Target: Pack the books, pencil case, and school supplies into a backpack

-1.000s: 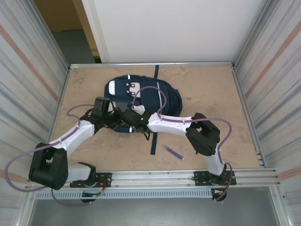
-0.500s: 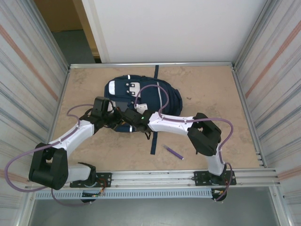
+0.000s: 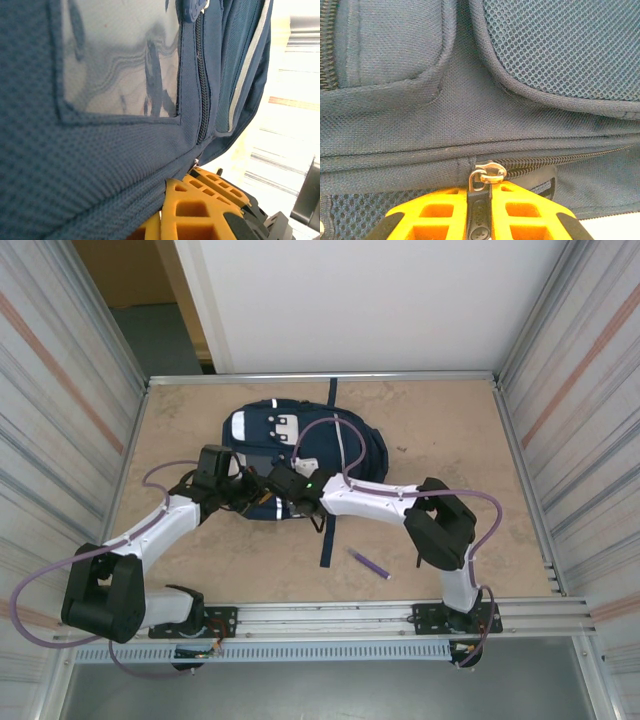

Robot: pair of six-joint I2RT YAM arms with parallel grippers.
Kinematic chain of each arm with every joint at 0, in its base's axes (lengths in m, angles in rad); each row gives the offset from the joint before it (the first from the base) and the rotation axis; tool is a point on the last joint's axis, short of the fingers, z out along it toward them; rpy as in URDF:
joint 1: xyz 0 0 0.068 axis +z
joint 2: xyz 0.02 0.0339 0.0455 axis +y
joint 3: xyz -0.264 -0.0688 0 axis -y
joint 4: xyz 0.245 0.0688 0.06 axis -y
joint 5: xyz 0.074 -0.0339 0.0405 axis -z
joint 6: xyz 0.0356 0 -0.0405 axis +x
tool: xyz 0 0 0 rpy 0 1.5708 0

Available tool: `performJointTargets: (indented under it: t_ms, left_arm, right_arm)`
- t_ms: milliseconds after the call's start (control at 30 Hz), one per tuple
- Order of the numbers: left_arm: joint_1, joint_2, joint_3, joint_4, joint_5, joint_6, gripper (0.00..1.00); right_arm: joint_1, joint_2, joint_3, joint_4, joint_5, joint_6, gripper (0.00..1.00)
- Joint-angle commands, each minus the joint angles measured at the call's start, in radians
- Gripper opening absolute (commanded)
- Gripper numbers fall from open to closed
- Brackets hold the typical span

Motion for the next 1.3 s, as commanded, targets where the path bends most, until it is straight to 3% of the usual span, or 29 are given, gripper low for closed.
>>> performJointTargets:
  t_ms: [0,167,300,400,933,1267]
  left_arm:
    - [0.006,-0.003,0.002,0.040,0.047,0.030,0.00]
    - [0.021,-0.007,-0.011,0.050,0.046,0.032,0.00]
    - [0.044,-0.003,-0.023,0.056,0.041,0.043,0.00]
    - [0.075,0.005,-0.037,0.068,0.048,0.059,0.00]
    - [0.309,0.059,-0.027,0.021,0.078,0.150,0.00]
    - [0.351,0.183,0.023,0.079,0.117,0.147,0.00]
  right_arm:
    - [-0.082,-0.079,-0.083,0.062,-0.239,0.079,0.07]
    - [-0.188,-0.154,-0.212,0.204,-0.504,0.172,0.05]
    - [-0.307,-0.166,-0.372,0.486,-0.856,0.369,0.03]
    - [-0.359,-0.170,-0.458,0.651,-0.977,0.463,0.01]
    - [-0.584,-0.302,-0.595,0.558,-1.032,0.391,0.00]
    - [-0.628,-0.309,-0.607,0.534,-1.077,0.357,0.00]
